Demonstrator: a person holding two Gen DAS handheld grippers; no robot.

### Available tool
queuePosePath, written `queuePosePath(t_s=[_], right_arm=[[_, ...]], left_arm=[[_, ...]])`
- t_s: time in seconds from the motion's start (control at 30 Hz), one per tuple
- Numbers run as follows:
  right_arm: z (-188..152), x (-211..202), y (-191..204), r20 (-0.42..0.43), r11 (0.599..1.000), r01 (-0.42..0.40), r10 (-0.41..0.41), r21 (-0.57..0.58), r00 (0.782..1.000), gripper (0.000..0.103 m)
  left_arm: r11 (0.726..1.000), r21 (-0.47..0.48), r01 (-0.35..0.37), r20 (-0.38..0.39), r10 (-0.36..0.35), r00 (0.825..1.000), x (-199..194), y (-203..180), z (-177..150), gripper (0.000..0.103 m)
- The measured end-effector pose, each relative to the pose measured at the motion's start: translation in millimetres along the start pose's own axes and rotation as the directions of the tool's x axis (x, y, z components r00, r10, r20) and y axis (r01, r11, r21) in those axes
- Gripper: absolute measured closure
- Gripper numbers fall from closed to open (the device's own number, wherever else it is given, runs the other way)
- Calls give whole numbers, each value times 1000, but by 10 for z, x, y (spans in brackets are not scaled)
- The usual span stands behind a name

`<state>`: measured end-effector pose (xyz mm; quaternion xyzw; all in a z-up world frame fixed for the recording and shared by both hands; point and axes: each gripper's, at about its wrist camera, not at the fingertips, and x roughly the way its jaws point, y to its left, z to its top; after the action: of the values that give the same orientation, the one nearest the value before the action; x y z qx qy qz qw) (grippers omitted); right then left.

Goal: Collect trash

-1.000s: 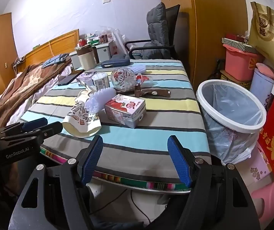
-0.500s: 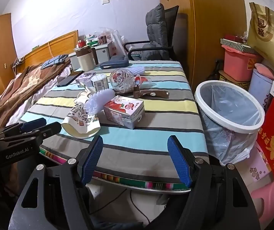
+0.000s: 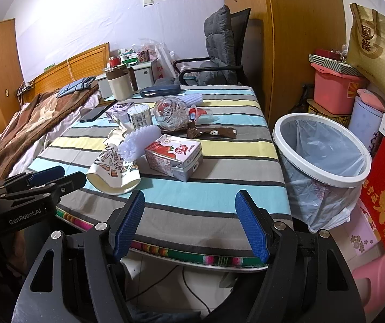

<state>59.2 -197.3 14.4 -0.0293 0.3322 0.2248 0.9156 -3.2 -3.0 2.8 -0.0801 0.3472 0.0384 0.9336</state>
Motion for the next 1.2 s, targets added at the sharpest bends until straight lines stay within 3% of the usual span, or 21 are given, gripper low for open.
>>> queuePosePath(t_s=[1.2], right_arm=[[15, 2, -24, 0, 1000, 2, -2, 3, 1000, 32]], left_arm=[[1000, 18, 1, 0, -1, 1000, 12, -26, 6, 45]])
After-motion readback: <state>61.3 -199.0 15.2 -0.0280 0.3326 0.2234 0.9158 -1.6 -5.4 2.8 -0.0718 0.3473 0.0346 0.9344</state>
